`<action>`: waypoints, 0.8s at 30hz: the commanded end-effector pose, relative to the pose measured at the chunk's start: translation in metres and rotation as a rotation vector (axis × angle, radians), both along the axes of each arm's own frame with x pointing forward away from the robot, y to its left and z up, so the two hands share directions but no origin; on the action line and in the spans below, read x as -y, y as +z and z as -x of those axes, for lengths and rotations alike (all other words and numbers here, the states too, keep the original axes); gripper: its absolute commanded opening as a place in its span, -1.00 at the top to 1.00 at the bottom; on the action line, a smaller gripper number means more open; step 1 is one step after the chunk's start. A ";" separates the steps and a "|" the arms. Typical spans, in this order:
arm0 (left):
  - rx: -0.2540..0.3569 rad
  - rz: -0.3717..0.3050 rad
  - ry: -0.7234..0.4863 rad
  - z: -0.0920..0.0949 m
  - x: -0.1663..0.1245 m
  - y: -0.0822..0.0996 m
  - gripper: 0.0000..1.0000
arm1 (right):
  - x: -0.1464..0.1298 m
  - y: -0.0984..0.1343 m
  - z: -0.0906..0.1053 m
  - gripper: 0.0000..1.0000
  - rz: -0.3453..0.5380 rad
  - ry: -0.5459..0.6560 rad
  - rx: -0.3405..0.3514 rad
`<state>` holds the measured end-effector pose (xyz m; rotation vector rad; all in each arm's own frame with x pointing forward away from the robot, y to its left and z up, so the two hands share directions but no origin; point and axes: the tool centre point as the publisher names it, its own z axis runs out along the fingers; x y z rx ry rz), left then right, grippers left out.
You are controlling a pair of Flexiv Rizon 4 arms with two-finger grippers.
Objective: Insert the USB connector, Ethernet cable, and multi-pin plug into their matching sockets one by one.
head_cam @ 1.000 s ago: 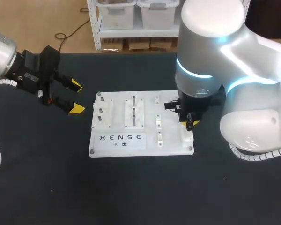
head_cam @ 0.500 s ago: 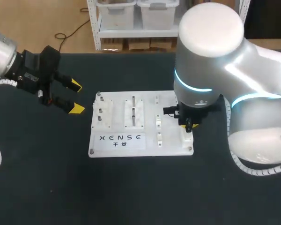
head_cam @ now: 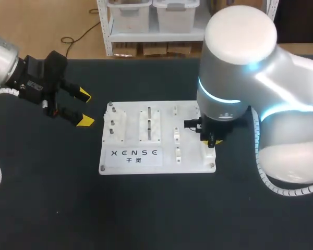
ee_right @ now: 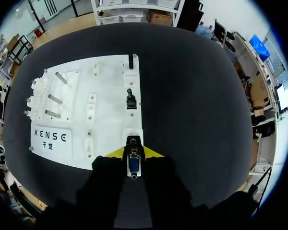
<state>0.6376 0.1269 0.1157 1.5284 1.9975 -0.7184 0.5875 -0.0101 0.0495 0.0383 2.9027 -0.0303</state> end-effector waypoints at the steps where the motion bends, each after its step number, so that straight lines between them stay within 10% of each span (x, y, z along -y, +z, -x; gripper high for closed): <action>1: 0.002 0.002 -0.001 0.000 0.000 -0.001 -1.00 | -0.003 -0.049 -0.010 1.00 0.007 0.001 -0.029; 20: 0.002 0.002 -0.001 0.000 0.000 -0.001 -1.00 | 0.005 -0.061 -0.013 1.00 0.019 0.048 -0.057; 21: 0.002 0.002 -0.001 0.000 0.000 -0.001 -1.00 | 0.006 -0.057 -0.014 0.89 0.021 0.048 -0.052; 23: 0.002 0.002 -0.001 0.000 0.000 -0.001 -1.00 | 0.007 -0.050 -0.018 0.03 0.022 0.048 -0.042; 24: 0.002 0.002 -0.001 0.000 0.000 -0.001 -1.00 | 0.007 -0.046 -0.020 -1.00 0.017 0.050 -0.028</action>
